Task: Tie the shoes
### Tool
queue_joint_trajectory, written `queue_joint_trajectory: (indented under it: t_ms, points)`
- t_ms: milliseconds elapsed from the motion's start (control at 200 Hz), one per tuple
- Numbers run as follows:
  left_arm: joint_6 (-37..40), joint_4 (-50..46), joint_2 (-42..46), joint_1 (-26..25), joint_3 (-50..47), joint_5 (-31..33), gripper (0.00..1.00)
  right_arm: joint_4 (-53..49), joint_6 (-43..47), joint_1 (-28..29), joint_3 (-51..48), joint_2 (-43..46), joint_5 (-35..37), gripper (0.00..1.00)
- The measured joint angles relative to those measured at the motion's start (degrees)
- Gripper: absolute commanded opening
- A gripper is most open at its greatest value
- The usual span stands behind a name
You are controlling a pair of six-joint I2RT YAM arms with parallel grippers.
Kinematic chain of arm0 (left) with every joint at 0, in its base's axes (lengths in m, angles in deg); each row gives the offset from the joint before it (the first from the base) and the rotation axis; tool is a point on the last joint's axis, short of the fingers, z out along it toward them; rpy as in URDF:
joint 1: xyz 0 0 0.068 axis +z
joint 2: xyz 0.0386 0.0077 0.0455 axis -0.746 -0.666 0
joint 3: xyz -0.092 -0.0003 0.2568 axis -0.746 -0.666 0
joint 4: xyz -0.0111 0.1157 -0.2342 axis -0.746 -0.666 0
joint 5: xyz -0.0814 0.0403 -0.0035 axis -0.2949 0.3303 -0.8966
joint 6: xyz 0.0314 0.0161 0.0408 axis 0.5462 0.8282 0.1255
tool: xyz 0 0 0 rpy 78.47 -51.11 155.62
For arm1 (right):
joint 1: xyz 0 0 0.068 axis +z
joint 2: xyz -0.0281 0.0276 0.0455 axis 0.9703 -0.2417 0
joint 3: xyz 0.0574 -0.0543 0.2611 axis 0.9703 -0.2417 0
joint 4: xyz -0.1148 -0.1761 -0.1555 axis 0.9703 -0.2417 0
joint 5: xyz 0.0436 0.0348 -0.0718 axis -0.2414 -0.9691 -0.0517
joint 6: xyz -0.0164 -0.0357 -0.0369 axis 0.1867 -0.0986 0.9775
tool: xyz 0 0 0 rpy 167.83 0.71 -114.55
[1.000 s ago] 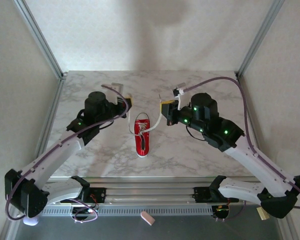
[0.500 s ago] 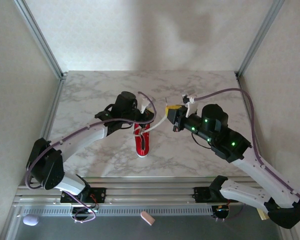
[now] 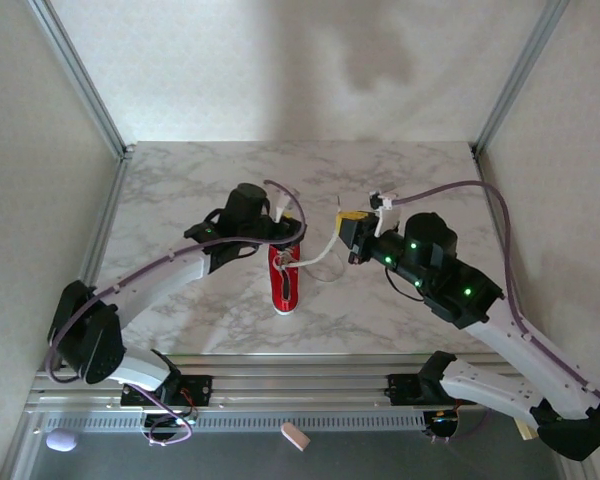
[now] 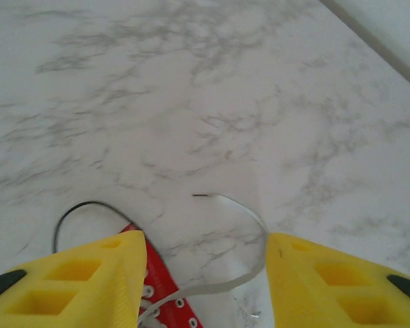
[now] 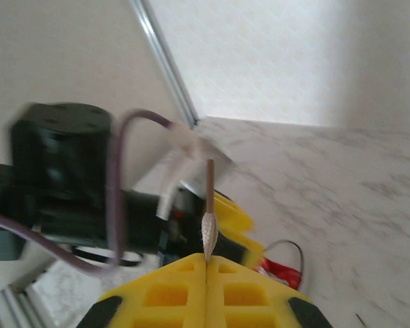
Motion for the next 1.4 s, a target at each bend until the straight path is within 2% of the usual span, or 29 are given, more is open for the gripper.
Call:
queue_joint_trajectory:
  t_ms: [125, 265, 485, 641, 1121, 1201, 1401]
  points:
    - [-7.7, 2.2, 3.6, 4.6, -4.7, 1.4, 0.61, -6.5, -2.0, 0.0, 2.4, -5.0, 6.7, 0.00]
    - [-14.8, 3.3, 3.6, 7.0, -9.9, -0.5, 0.65, -11.0, -3.8, 0.0, 3.0, -9.9, 10.4, 0.00]
    - [-19.8, 2.4, -1.7, 7.0, -11.4, -5.4, 0.57, -12.7, -4.7, 0.0, 3.0, -10.6, 12.0, 0.00]
    - [-21.3, 0.8, -3.1, 7.0, -11.5, -7.3, 0.58, -13.3, -4.9, 0.0, 3.0, -10.6, 12.9, 0.00]
    - [-21.6, -1.2, -5.6, 6.8, -12.5, -12.1, 0.50, -13.7, -5.3, 0.0, 3.0, -10.8, 13.3, 0.00]
    - [-21.6, -1.2, -5.7, 6.8, -12.7, -12.7, 0.47, -13.7, -5.3, 0.0, 3.0, -10.8, 13.3, 0.00]
    - [-21.4, -0.9, -5.9, 6.4, -13.4, -13.7, 0.31, -13.7, -5.5, 0.0, 3.0, -10.8, 13.3, 0.00]
